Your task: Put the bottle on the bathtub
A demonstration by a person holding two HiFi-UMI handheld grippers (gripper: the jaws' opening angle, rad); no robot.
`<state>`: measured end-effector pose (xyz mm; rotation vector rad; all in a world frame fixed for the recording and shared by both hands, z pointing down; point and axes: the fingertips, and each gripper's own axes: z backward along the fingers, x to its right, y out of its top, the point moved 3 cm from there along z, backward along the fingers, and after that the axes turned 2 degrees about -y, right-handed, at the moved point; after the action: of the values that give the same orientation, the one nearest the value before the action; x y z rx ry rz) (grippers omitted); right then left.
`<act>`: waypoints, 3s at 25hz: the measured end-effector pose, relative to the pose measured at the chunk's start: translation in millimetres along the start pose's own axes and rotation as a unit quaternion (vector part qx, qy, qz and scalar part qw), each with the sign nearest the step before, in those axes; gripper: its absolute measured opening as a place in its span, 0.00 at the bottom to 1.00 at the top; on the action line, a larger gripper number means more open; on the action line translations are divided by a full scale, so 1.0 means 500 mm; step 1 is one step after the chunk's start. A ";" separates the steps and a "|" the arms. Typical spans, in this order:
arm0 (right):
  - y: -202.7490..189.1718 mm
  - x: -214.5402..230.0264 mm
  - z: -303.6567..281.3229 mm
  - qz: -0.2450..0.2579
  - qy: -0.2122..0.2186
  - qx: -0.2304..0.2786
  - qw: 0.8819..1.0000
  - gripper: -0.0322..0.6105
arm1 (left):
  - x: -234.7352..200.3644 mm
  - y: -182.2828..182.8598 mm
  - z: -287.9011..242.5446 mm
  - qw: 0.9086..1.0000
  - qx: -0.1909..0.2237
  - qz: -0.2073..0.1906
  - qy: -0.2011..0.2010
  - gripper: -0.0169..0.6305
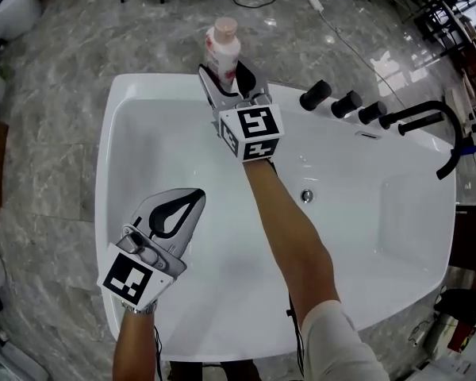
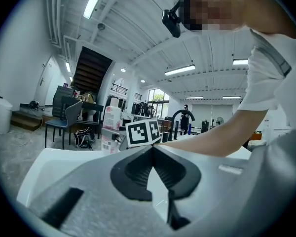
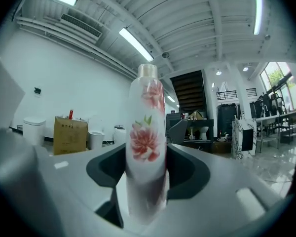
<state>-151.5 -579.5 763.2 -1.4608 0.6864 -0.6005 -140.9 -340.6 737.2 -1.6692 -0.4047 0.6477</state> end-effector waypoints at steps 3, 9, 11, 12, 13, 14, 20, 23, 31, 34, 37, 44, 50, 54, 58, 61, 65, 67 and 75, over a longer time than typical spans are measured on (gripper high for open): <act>-0.034 0.018 0.017 -0.008 -0.019 0.004 1.000 0.43 | 0.003 -0.009 0.013 1.000 -0.009 -0.002 0.001 0.03; -0.040 0.043 0.024 -0.026 -0.030 0.011 0.999 0.43 | 0.008 0.000 0.037 1.000 -0.004 -0.002 0.009 0.03; -0.048 0.040 0.023 -0.055 -0.013 0.005 0.998 0.43 | 0.019 0.002 0.038 1.000 -0.005 -0.003 0.006 0.03; -0.049 0.038 0.027 -0.070 -0.009 0.001 0.998 0.47 | 0.024 0.004 0.042 1.000 -0.006 -0.002 0.006 0.03; -0.045 0.037 0.035 -0.079 -0.009 0.002 0.997 0.57 | 0.027 0.007 0.048 1.000 -0.008 -0.001 0.007 0.03; -0.037 0.037 0.044 -0.082 -0.014 0.006 0.997 0.65 | 0.028 0.010 0.055 1.000 -0.008 -0.001 0.009 0.03; -0.006 0.017 0.140 -0.086 -0.010 0.009 0.996 0.72 | 0.036 0.035 0.080 1.000 0.005 0.002 0.022 0.03; 0.026 -0.025 0.201 -0.082 0.013 0.007 0.997 0.72 | 0.058 0.055 0.089 1.000 0.011 0.007 0.019 0.03; 0.116 -0.140 0.358 -0.038 0.094 -0.061 0.993 0.89 | 0.104 0.164 0.116 1.000 0.026 0.001 0.012 0.03; 0.191 -0.164 0.433 -0.038 0.100 -0.052 0.993 0.89 | 0.129 0.210 0.116 0.999 0.031 -0.009 0.004 0.03; 0.282 -0.176 0.512 -0.044 0.098 -0.032 0.994 0.91 | 0.160 0.258 0.118 0.999 0.036 -0.013 -0.001 0.03; 0.479 -0.208 0.700 -0.073 0.083 -0.032 0.993 0.96 | 0.248 0.407 0.170 0.999 0.027 -0.016 -0.009 0.03; 0.663 -0.238 0.779 -0.073 0.062 -0.010 0.995 0.93 | 0.347 0.523 0.238 1.000 0.020 -0.016 -0.015 0.03; 0.759 -0.246 0.805 -0.054 0.046 -0.001 0.997 0.83 | 0.400 0.591 0.274 0.999 0.024 -0.016 -0.017 0.03; 0.842 -0.274 0.828 -0.052 0.056 0.006 0.997 0.83 | 0.438 0.641 0.313 0.999 0.018 -0.029 -0.020 0.03; 0.883 -0.285 0.848 -0.033 0.053 0.002 0.998 0.80 | 0.459 0.669 0.330 0.999 0.020 -0.034 -0.021 0.03; 0.930 -0.291 0.891 -0.026 0.032 0.022 0.999 0.52 | 0.497 0.695 0.349 0.999 0.024 -0.039 -0.026 0.03; 0.957 -0.295 0.903 -0.028 0.025 0.047 0.998 0.33 | 0.510 0.708 0.354 0.998 0.027 -0.045 -0.031 0.03; 0.972 -0.314 0.921 -0.005 0.030 0.047 0.998 0.07 | 0.548 0.721 0.360 0.997 0.033 -0.057 -0.045 0.03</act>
<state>58.7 -136.1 281.5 -1.3642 0.6882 -0.6775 -69.6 -109.9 313.8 -1.5466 -0.5330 0.6455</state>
